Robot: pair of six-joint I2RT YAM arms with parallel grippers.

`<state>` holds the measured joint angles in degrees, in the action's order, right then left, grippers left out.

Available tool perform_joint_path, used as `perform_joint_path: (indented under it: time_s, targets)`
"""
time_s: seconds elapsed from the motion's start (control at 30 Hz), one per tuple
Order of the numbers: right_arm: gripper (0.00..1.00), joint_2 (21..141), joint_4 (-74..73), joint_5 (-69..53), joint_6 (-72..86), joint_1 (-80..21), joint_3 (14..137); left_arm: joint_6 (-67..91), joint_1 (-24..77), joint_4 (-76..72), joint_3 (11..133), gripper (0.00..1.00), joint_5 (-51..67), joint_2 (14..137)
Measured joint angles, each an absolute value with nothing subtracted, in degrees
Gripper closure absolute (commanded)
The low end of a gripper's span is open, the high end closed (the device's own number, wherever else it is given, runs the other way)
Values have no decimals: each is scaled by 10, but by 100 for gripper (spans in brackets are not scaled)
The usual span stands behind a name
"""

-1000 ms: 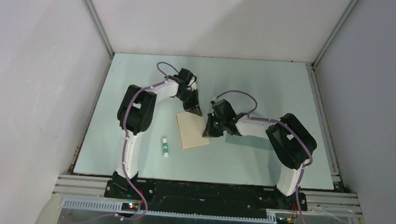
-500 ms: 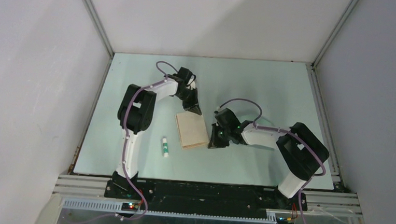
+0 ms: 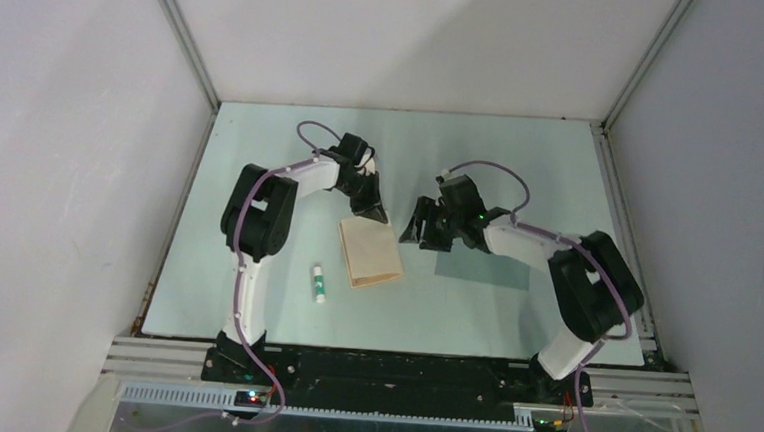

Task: Place the letter into the envelope and seal it
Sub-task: Fold the letter.

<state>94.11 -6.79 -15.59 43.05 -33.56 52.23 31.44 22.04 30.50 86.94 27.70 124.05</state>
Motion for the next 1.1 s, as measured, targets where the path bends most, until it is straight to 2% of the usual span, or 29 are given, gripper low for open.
perform_joint_path:
  time_s: [0.1,0.3,0.5,0.67,0.8,0.87,1.1]
  targets:
    - [37,999,-60,-186,430,-335,572,314,220,305,869,100,278,1240]
    - [44,1088,-31,-263,446,-341,599,308,220,307,869,100,279,1240]
    - [60,1118,11,-304,465,-336,605,299,220,313,869,100,279,1238]
    - [70,1140,29,-326,479,-328,613,295,220,319,869,100,280,1237]
    - [92,1150,38,-331,487,-323,614,293,220,323,870,100,282,1237]
    - [100,1156,41,-333,495,-321,614,289,220,327,870,100,283,1237]
    - [100,1160,52,-333,506,-321,614,269,219,372,883,100,268,1228]
